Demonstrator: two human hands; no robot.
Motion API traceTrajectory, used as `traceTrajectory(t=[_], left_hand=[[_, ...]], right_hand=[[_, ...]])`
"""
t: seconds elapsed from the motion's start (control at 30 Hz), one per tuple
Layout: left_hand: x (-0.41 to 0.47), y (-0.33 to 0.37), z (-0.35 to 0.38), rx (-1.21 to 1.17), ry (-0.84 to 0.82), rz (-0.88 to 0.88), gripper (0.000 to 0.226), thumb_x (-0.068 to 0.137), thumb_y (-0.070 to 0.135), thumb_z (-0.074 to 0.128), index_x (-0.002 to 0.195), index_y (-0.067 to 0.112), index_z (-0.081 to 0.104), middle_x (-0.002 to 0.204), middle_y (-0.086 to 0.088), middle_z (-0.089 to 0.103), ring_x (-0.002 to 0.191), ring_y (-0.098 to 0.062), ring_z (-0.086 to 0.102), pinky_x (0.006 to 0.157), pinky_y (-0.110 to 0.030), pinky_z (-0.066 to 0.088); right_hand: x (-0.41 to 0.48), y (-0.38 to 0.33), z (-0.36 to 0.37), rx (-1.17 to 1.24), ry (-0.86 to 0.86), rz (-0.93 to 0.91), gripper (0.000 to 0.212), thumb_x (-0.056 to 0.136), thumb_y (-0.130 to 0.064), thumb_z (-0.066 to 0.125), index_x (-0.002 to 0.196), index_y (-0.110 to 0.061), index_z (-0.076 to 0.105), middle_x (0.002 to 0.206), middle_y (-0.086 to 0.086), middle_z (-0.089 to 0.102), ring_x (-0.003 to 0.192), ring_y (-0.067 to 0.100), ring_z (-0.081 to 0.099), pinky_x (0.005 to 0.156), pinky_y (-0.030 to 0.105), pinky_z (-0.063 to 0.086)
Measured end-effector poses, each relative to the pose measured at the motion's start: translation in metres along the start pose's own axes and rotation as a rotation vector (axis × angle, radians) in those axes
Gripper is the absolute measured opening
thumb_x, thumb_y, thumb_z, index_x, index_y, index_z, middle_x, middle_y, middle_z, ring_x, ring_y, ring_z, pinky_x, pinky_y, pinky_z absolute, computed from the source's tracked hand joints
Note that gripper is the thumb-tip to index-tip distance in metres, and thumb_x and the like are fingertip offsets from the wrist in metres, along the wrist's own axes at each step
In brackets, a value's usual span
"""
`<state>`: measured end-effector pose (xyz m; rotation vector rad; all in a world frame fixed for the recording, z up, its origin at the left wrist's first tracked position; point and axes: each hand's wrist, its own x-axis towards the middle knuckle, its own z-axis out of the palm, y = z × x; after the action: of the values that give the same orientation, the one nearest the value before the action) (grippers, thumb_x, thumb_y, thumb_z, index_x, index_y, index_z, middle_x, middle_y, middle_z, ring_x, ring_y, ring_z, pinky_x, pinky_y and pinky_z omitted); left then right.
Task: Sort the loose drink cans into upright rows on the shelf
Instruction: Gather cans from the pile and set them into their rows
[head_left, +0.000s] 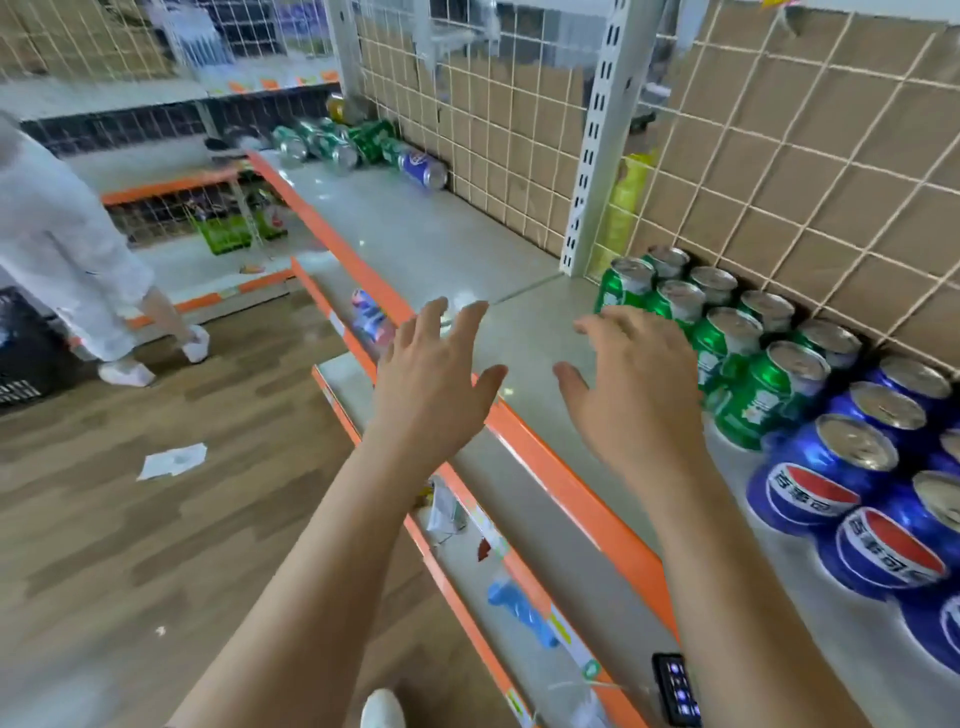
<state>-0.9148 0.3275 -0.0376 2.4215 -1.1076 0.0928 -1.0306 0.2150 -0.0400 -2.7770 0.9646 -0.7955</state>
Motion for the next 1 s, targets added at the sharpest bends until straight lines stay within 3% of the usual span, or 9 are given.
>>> traceTrajectory(t=[0.13,0.3,0.57,0.8,1.0], left_hand=[[0.039,-0.071,-0.015,-0.011,-0.022,0.001,0.061,0.089,0.039,0.054,0.144,0.03,0.028,0.151,-0.004,0.025,0.136,-0.029,0.027,0.108,-0.04,0.027],[0.093,-0.15,-0.04,0.031,-0.008,0.012,0.06,0.091,0.04,0.052,0.144,0.029,0.028,0.148,-0.005,0.027,0.132,-0.029,0.032,0.102,-0.038,0.031],[0.174,-0.246,-0.049,0.018,0.007,-0.041,0.057,0.091,0.041,0.05,0.142,0.03,0.028,0.148,-0.001,0.027,0.134,-0.026,0.029,0.102,-0.037,0.032],[0.279,-0.324,-0.037,0.076,0.003,-0.107,0.061,0.089,0.041,0.053,0.143,0.032,0.026,0.149,-0.003,0.027,0.136,-0.027,0.026,0.106,-0.04,0.028],[0.367,-0.388,-0.049,0.148,0.014,-0.149,0.059,0.089,0.042,0.052,0.142,0.033,0.03,0.142,-0.004,0.035,0.131,-0.03,0.031,0.104,-0.043,0.028]], right_hand=[[0.055,-0.063,0.046,0.007,0.002,-0.015,0.041,0.084,-0.033,0.063,0.12,-0.015,0.058,0.126,0.01,0.055,0.122,0.034,0.044,0.103,0.049,0.032],[0.116,-0.135,0.099,0.086,0.06,-0.044,0.036,0.076,-0.023,0.071,0.109,-0.01,0.064,0.114,0.016,0.061,0.11,0.04,0.052,0.096,0.052,0.04],[0.2,-0.195,0.174,0.128,0.059,-0.081,0.035,0.069,-0.02,0.075,0.101,-0.009,0.066,0.109,0.018,0.064,0.102,0.042,0.057,0.088,0.054,0.044],[0.298,-0.235,0.255,0.106,-0.062,-0.108,0.036,0.08,-0.029,0.066,0.114,-0.016,0.062,0.123,0.01,0.057,0.116,0.034,0.048,0.1,0.045,0.035],[0.396,-0.279,0.314,0.142,-0.116,-0.145,0.039,0.084,-0.029,0.061,0.12,-0.015,0.059,0.126,0.01,0.055,0.115,0.034,0.047,0.099,0.043,0.033]])
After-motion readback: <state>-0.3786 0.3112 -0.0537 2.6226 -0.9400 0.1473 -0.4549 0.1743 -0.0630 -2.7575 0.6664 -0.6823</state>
